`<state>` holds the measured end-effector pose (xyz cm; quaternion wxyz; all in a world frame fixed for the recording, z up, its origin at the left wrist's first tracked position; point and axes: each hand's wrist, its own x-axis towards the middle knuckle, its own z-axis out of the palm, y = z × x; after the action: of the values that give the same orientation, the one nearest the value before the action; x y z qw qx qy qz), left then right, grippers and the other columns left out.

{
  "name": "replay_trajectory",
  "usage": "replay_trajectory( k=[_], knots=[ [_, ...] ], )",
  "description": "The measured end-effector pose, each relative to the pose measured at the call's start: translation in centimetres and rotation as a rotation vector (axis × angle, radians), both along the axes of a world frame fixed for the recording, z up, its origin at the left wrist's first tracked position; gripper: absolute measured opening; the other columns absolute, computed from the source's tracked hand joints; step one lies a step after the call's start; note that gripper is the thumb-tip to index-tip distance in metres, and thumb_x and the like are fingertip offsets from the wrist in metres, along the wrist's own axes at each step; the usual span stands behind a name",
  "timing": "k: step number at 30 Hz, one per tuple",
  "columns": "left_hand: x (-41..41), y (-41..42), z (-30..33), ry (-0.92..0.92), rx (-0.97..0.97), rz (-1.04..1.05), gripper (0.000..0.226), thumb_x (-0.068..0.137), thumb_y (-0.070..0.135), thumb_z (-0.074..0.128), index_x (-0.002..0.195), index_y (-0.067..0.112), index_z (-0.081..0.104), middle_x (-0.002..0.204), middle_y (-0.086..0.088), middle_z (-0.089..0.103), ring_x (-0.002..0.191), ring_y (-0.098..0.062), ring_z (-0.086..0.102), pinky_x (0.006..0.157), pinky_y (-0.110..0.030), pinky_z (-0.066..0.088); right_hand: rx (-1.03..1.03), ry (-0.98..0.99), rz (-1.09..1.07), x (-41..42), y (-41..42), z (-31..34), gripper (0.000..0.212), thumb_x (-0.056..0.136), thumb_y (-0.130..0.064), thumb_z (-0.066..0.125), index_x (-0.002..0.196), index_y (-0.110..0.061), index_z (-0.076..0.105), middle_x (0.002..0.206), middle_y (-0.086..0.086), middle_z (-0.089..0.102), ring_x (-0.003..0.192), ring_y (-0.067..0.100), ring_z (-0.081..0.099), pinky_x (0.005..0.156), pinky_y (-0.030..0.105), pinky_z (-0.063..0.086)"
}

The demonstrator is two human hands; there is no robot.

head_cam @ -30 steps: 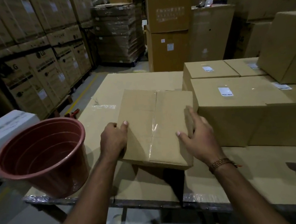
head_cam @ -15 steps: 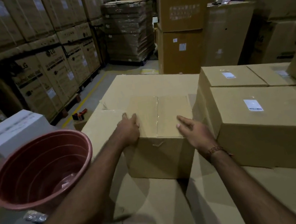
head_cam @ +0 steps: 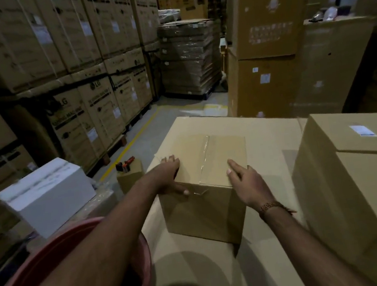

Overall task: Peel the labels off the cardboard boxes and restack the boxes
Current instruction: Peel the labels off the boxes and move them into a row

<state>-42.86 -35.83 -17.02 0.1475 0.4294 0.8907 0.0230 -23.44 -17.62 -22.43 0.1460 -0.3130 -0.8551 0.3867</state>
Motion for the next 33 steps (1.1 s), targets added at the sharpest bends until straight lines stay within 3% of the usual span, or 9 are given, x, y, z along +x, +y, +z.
replay_trajectory(
  k=[6,10,12,15,19,23,33],
  knots=[
    [-7.7,0.1,-0.2,0.144,0.049,-0.022,0.108,0.091,0.048,0.076,0.167,0.006,0.011,0.175,-0.015,0.010,0.161,-0.032,0.014,0.129,-0.043,0.018,0.043,-0.147,0.072,-8.8,0.5,1.1,0.063,0.106,-0.067,0.030,0.166,-0.049,0.018,0.170,0.027,0.023,0.154,0.045,0.030,0.126,0.054,0.029],
    [-12.2,-0.2,-1.7,0.182,0.146,-0.014,0.100,0.096,0.046,0.071,0.168,0.013,0.011,0.176,-0.010,0.010,0.162,-0.027,0.010,0.130,-0.043,0.010,0.056,-0.215,0.134,-13.4,2.0,1.3,0.102,0.078,-0.096,0.035,0.165,-0.051,0.007,0.169,0.026,0.022,0.154,0.048,0.029,0.125,0.059,0.032],
    [-13.9,0.3,-2.1,0.192,0.160,-0.009,0.097,0.098,0.046,0.068,0.168,0.014,0.009,0.176,-0.008,0.008,0.162,-0.026,0.007,0.130,-0.043,0.007,0.045,-0.229,0.144,-15.4,2.9,1.5,0.111,0.069,-0.102,0.035,0.165,-0.052,0.007,0.170,0.024,0.020,0.154,0.048,0.029,0.124,0.061,0.033],
    [-15.9,1.4,-2.4,0.227,0.167,-0.008,0.098,0.099,0.048,0.066,0.168,0.014,0.006,0.176,-0.008,0.006,0.162,-0.026,0.006,0.130,-0.044,0.007,0.034,-0.220,0.145,-17.7,4.1,1.8,0.112,0.067,-0.103,0.038,0.164,-0.054,0.009,0.171,0.022,0.018,0.154,0.048,0.029,0.124,0.061,0.033],
    [-18.3,2.2,-3.0,0.301,0.139,-0.018,0.115,0.089,0.044,0.080,0.168,0.013,0.003,0.176,-0.009,0.004,0.162,-0.029,0.005,0.131,-0.048,0.010,0.023,-0.196,0.155,-20.3,5.3,1.7,0.108,0.072,-0.100,0.042,0.164,-0.054,0.011,0.171,0.022,0.018,0.154,0.047,0.030,0.124,0.060,0.032],
    [-20.3,3.3,-3.2,0.358,0.161,-0.003,0.111,0.089,0.028,0.082,0.169,0.014,0.005,0.176,-0.009,0.005,0.162,-0.027,0.006,0.130,-0.044,0.009,0.015,-0.176,0.173,-22.6,6.5,1.5,0.095,0.086,-0.089,0.048,0.166,-0.051,0.013,0.171,0.022,0.017,0.154,0.046,0.030,0.125,0.057,0.032],
    [-25.8,5.6,-3.2,0.373,0.155,-0.005,0.108,0.090,0.027,0.080,0.168,0.013,0.007,0.176,-0.010,0.005,0.162,-0.028,0.008,0.131,-0.045,0.010,0.008,-0.117,0.166,-28.1,8.6,1.0,0.094,0.087,-0.088,0.050,0.166,-0.048,0.017,0.171,0.021,0.021,0.153,0.044,0.032,0.123,0.058,0.034]
  ],
)
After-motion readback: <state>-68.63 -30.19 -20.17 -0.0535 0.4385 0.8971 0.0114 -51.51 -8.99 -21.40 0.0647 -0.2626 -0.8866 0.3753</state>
